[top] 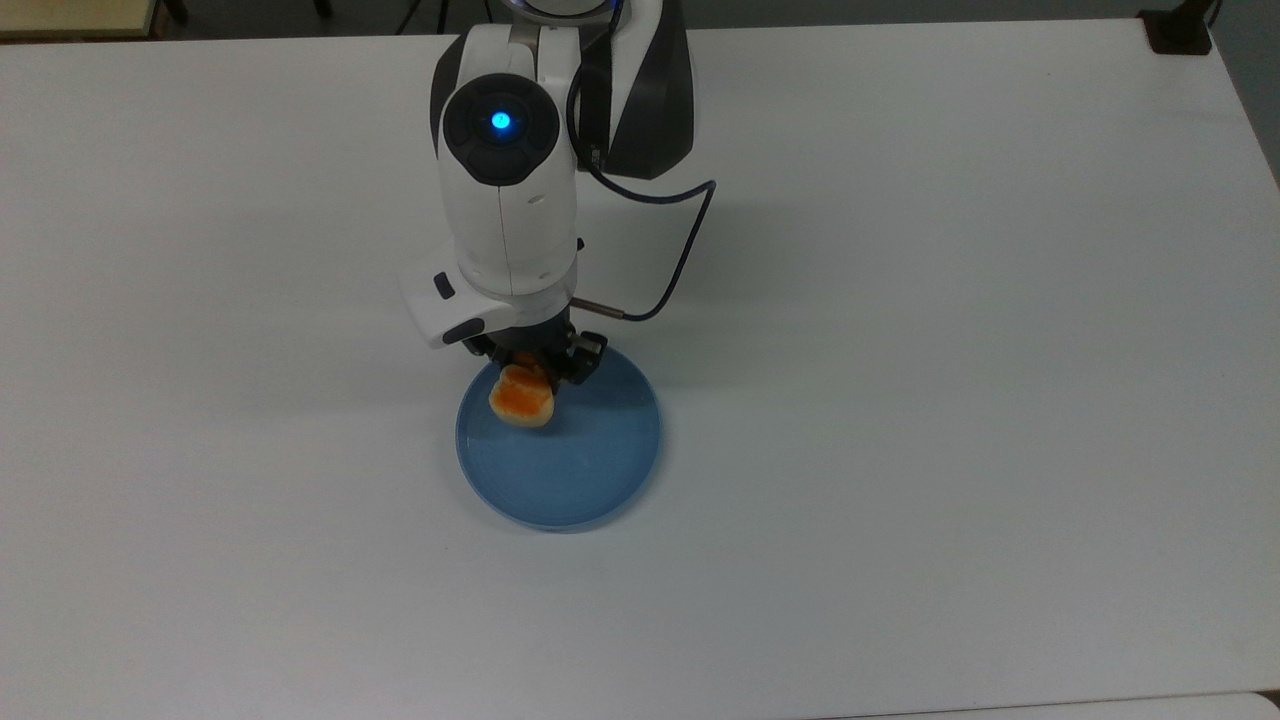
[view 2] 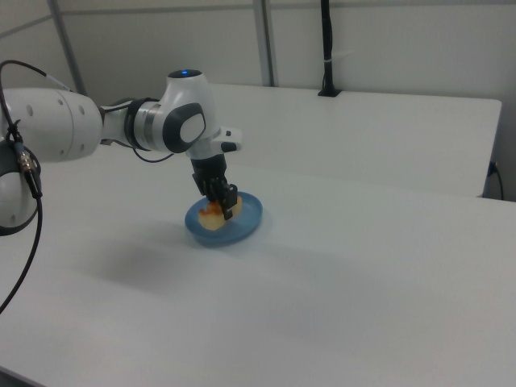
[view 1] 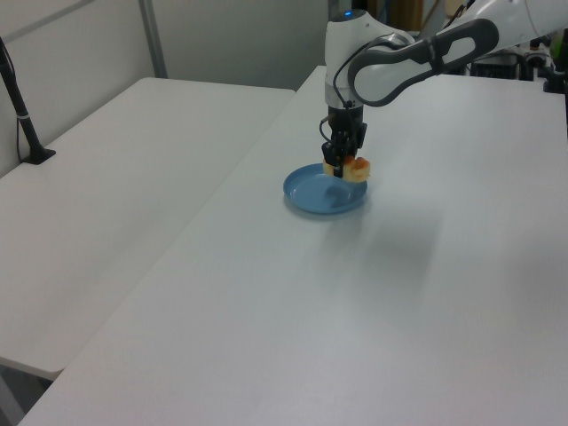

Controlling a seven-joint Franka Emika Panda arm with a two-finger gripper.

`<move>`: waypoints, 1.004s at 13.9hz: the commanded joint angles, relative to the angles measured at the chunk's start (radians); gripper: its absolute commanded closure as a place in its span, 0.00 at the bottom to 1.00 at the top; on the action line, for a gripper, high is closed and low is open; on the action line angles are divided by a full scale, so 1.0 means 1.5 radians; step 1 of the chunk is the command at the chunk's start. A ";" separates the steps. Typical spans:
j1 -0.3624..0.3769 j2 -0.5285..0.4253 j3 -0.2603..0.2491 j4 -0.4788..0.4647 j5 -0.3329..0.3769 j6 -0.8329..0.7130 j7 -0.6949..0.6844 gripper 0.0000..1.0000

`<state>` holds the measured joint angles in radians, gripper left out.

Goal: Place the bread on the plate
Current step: 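Lower the bread onto the plate and open the gripper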

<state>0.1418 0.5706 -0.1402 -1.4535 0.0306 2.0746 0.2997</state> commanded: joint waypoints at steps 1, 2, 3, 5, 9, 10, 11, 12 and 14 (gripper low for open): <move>0.002 0.032 -0.006 0.035 -0.001 0.043 0.077 0.16; 0.002 0.033 -0.006 0.035 -0.005 0.052 0.093 0.12; 0.003 0.040 0.002 0.033 -0.029 0.059 0.109 0.06; 0.003 0.054 0.020 0.032 -0.069 0.060 0.141 0.00; -0.005 0.023 0.021 0.030 -0.064 0.051 0.142 0.00; -0.024 -0.006 0.021 0.027 -0.062 0.047 0.142 0.00; -0.038 -0.038 0.021 0.020 -0.039 0.004 0.139 0.00; -0.050 -0.063 0.021 0.022 -0.010 -0.040 0.113 0.00; -0.056 -0.097 0.021 0.020 0.005 -0.084 0.065 0.00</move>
<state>0.0751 0.5352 -0.1126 -1.3841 -0.0118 2.0522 0.4777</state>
